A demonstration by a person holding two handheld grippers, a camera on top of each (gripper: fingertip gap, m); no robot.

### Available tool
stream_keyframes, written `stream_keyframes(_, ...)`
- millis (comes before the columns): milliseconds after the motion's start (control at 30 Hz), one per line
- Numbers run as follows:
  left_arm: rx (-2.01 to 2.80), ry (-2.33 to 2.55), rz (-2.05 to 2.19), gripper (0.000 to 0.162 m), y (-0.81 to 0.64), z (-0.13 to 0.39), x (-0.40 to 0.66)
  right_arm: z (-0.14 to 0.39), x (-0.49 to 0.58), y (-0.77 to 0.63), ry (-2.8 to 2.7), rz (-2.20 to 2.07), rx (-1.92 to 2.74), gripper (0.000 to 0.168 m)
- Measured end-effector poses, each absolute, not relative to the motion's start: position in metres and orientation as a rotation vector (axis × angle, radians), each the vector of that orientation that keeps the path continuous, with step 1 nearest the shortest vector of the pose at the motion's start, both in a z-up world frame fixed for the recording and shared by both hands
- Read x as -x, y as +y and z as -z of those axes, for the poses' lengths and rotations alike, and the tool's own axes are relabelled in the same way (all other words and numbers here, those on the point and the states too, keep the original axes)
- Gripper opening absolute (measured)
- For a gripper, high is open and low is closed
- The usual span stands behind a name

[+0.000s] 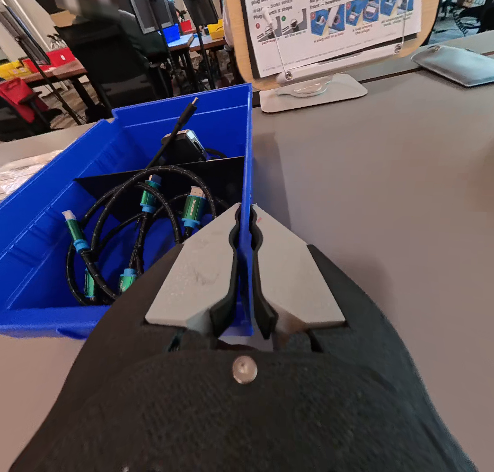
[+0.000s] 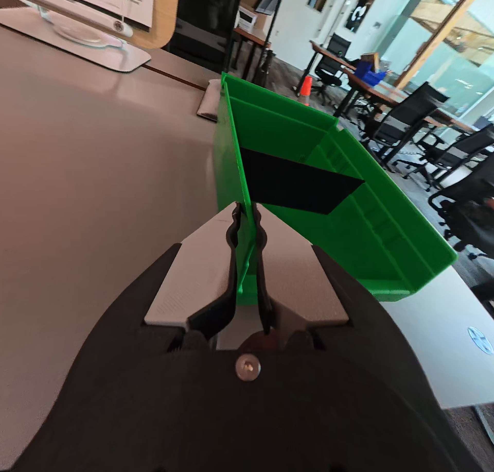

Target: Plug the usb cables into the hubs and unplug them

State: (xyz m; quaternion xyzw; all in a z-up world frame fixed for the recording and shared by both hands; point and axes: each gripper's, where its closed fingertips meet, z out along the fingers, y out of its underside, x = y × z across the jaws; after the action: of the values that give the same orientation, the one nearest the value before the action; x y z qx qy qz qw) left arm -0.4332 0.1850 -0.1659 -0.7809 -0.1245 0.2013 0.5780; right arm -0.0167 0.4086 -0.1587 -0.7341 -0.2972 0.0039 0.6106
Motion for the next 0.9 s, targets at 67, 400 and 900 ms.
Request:
stream_keyframes(67, 1.813, -0.302, -0.470, 0.001, 0.179, 0.166, 0.437, 0.158, 0.013, 0.406, -0.678, 0.040, 1.682, 0.006)
stream_keyframes(400, 1.837, -0.263, -0.348, 0.030, 0.173, 0.168, 0.429, 0.155, -0.005, 0.425, -0.611, 0.101, 1.735, 0.017)
stream_keyframes(900, 1.907, -0.179, -0.083, 0.071, 0.177, 0.171, 0.386, 0.114, 0.124, 0.319, -0.945, -0.427, 1.631, 0.103)
